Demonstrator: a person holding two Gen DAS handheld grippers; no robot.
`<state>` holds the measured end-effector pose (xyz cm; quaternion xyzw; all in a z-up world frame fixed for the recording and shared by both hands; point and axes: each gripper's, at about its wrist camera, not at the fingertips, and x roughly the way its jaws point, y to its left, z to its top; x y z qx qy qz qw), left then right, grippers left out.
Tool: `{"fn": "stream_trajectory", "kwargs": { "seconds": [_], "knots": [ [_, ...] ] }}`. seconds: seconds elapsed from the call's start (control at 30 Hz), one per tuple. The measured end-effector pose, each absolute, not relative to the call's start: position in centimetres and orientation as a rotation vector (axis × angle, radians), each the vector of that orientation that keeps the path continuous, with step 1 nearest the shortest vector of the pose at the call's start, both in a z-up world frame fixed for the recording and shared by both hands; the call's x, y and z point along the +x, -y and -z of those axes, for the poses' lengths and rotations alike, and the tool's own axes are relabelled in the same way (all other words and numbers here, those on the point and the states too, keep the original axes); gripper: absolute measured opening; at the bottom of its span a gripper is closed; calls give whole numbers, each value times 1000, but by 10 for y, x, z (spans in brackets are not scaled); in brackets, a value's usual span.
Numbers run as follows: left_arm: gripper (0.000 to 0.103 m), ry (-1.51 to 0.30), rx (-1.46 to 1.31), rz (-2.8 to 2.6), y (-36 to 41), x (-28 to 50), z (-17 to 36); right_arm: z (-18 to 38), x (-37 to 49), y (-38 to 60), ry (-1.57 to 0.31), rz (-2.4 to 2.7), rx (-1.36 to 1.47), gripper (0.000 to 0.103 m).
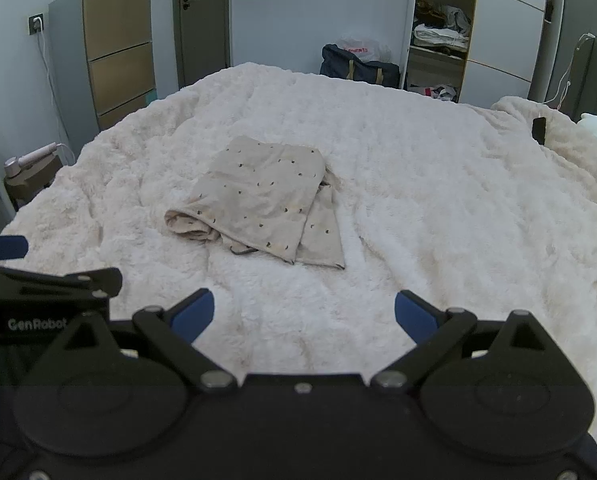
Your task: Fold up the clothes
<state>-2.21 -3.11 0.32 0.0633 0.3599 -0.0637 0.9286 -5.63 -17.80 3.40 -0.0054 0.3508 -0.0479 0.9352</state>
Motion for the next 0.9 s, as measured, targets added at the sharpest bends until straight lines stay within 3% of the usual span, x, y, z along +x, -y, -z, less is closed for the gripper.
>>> {"fn": "stream_trajectory", "kwargs": {
  "seconds": [0.9],
  "knots": [
    [103,-733,134,150,15,-16,-7,-38,-58,179,-708,92,-15,98]
  ]
}}
